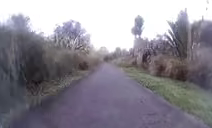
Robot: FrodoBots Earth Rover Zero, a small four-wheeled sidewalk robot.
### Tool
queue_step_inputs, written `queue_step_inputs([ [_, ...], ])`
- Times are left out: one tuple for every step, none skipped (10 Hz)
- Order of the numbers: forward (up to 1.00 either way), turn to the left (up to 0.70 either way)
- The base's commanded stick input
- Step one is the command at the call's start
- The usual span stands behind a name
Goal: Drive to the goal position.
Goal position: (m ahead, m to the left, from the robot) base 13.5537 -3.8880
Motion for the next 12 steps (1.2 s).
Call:
queue_step_inputs([
  [0.7,0.0],
  [0.7,0.0],
  [0.7,0.0],
  [0.7,0.0],
  [0.7,0.0],
  [0.7,0.0],
  [0.7,0.0],
  [0.7,0.0],
  [0.7,0.0],
  [0.7,0.0],
  [0.7,0.0],
  [0.7,0.0],
])
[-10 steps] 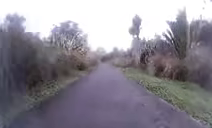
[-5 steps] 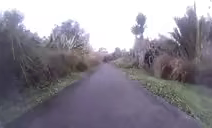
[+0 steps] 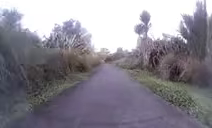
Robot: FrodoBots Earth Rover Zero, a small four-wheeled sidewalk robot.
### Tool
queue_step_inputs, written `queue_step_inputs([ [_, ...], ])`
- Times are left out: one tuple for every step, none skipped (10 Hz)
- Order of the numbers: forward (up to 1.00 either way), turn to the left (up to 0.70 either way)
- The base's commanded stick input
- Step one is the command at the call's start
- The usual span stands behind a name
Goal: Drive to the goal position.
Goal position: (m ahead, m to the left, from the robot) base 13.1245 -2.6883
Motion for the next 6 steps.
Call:
queue_step_inputs([
  [0.7,-0.35],
  [0.7,-0.35],
  [0.7,-0.35],
  [0.7,-0.35],
  [0.7,-0.35],
  [0.7,-0.35],
])
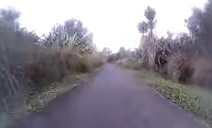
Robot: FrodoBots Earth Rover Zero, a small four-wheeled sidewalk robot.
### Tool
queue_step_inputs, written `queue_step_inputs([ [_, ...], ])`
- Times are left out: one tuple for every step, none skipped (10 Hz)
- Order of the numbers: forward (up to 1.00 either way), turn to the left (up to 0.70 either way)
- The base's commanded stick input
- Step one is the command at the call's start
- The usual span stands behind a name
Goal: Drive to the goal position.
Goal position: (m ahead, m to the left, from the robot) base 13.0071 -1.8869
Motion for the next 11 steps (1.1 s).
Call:
queue_step_inputs([
  [0.7,-0.26],
  [0.7,-0.14],
  [0.7,-0.02],
  [0.7,0.0],
  [0.7,0.0],
  [0.7,0.0],
  [0.7,0.0],
  [0.7,0.0],
  [0.7,0.0],
  [0.7,0.0],
  [0.7,0.0],
])
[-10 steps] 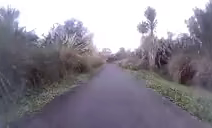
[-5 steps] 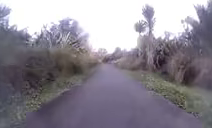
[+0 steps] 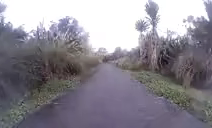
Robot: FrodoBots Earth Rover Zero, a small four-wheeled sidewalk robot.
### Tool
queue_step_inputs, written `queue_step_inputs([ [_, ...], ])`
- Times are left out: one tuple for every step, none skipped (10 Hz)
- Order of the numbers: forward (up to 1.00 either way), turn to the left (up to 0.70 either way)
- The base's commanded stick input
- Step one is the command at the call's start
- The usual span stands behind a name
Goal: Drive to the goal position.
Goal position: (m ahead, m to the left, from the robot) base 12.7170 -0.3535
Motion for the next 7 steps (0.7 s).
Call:
queue_step_inputs([
  [0.7,-0.02],
  [0.7,-0.15],
  [0.7,-0.27],
  [0.7,-0.35],
  [0.7,-0.35],
  [0.7,-0.35],
  [0.7,-0.35],
])
